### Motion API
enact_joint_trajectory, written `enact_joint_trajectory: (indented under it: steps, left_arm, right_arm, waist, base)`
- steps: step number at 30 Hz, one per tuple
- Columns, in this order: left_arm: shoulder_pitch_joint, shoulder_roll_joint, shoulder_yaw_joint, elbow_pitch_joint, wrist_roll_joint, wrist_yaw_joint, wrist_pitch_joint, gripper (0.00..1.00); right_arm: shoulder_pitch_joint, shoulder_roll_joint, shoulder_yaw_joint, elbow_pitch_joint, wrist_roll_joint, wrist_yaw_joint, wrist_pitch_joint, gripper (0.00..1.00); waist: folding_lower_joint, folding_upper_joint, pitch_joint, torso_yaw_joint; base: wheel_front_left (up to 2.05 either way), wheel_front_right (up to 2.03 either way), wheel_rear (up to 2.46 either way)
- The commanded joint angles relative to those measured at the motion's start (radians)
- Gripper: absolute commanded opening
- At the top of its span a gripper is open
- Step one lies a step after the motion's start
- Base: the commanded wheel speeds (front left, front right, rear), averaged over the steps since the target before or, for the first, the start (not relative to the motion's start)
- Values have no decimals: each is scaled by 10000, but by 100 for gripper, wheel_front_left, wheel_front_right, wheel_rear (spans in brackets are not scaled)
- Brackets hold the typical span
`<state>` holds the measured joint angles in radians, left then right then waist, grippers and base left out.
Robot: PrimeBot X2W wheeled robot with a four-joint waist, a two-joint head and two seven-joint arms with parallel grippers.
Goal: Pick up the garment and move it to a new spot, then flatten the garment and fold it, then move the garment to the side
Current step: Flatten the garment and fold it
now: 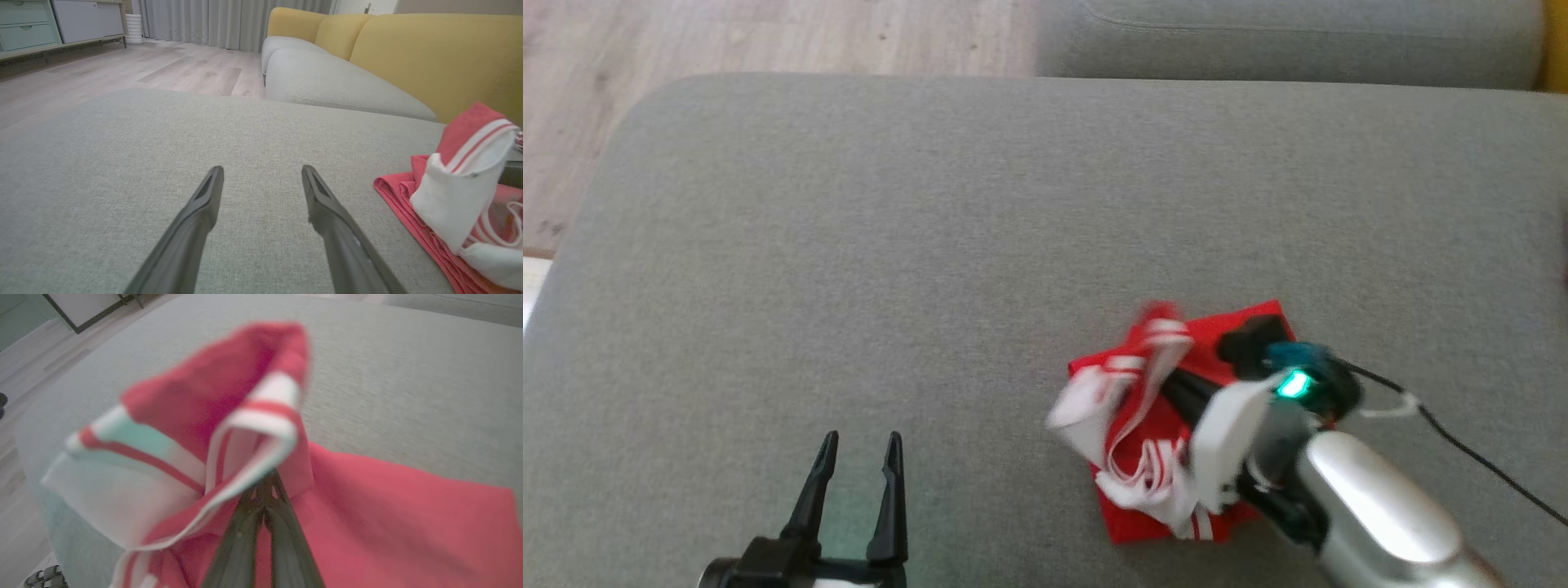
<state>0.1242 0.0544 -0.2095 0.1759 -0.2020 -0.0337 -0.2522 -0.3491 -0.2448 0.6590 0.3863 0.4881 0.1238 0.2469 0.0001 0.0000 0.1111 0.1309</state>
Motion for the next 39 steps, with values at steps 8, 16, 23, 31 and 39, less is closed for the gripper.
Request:
enact_joint_trajectory:
  steps: [8, 16, 23, 31, 39]
  left_arm:
    - [-234, -41, 152, -261, -186, 187, -95, 100]
    - [55, -41, 373, -422, -181, 245, -95, 100]
    - [179, -41, 541, -555, -93, 184, -95, 100]
    - [287, -41, 647, -656, 72, 59, -95, 100]
    - [457, -41, 915, -424, 413, -241, -95, 100]
  right_arm:
    - [-749, 475, 1237, -142, 560, 69, -181, 0]
    - [-506, -602, 141, -647, 471, 69, -1141, 0]
    - [796, -1493, -1184, -1381, 349, 69, -1438, 0]
    - [2488, -1306, -3223, -1256, -1038, 69, -3206, 49]
    - [3905, -320, -5187, -818, -2448, 69, -4818, 100]
  waist:
    - [-1, 0, -204, 345]
    - [-1, 0, -494, 122]
    - [-1, 0, -604, -212]
    - [-1, 0, -798, -424]
    - [-1, 0, -1209, -472]
  base:
    - [0, 0, 0]
    - [0, 0, 0]
    - [0, 0, 0]
    - [0, 0, 0]
    - [0, 0, 0]
